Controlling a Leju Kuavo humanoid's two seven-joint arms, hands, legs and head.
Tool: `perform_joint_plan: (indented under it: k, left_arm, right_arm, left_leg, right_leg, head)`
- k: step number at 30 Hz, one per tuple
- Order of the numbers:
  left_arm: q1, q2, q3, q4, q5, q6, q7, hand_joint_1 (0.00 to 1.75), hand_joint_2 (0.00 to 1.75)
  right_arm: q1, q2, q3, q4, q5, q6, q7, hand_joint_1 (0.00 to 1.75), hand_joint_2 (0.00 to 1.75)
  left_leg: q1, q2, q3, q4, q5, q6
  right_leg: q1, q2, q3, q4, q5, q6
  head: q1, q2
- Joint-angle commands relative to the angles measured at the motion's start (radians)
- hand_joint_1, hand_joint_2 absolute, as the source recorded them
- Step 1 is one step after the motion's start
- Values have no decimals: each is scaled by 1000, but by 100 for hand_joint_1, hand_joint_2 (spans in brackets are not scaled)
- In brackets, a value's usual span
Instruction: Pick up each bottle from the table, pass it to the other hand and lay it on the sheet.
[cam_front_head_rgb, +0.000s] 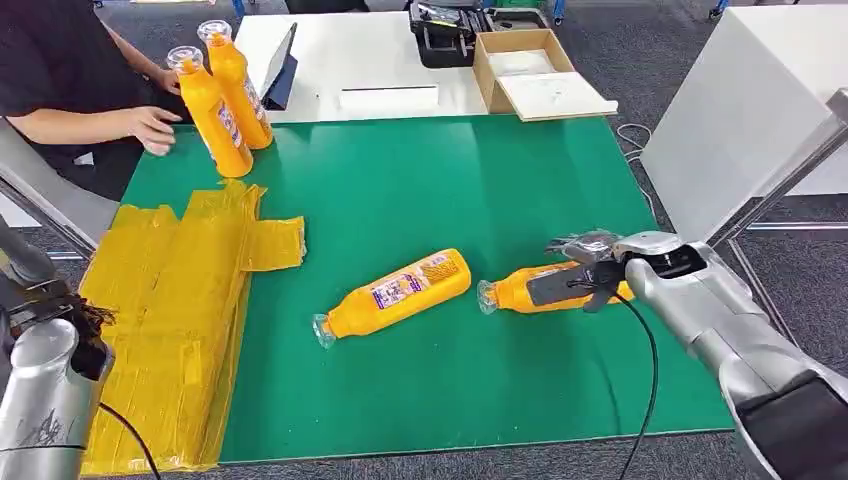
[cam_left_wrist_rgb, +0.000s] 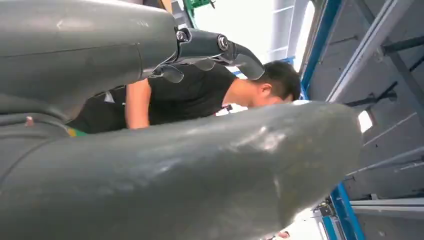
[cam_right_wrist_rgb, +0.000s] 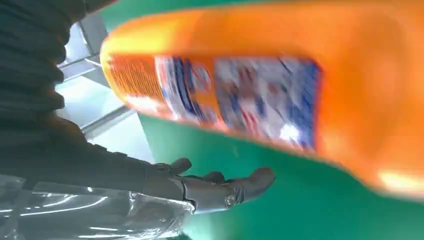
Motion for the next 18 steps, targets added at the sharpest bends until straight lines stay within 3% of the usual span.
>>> perform_joint_plan:
  k: [1,11,18]
  left_arm:
    - [-18,16,1,85,35,6,-22,0,0]
    - [-18,17,2,86,37,6,-23,0,0]
    - [22,27,29,70,61,6,-41,0,0]
  right_arm:
    - [114,-57,40,75,6,-63,44,0,175]
    - [118,-65,35,66,7,-58,43,0,175]
    - [253,-113,-62,20,49,-64,83,0,175]
  left_leg:
    - [1,-3,4,-2,0,-3]
    - [0,0,4,-1,0,-4]
    - [1,-2,8,-2,0,-2]
  right_leg:
    - [1,-4,6,-3,0,-1]
    - [0,-3,4,-1,0,-1]
    - [1,-4,8,-3,0,-1]
  head:
    - [0,0]
    - [0,0]
    - [0,0]
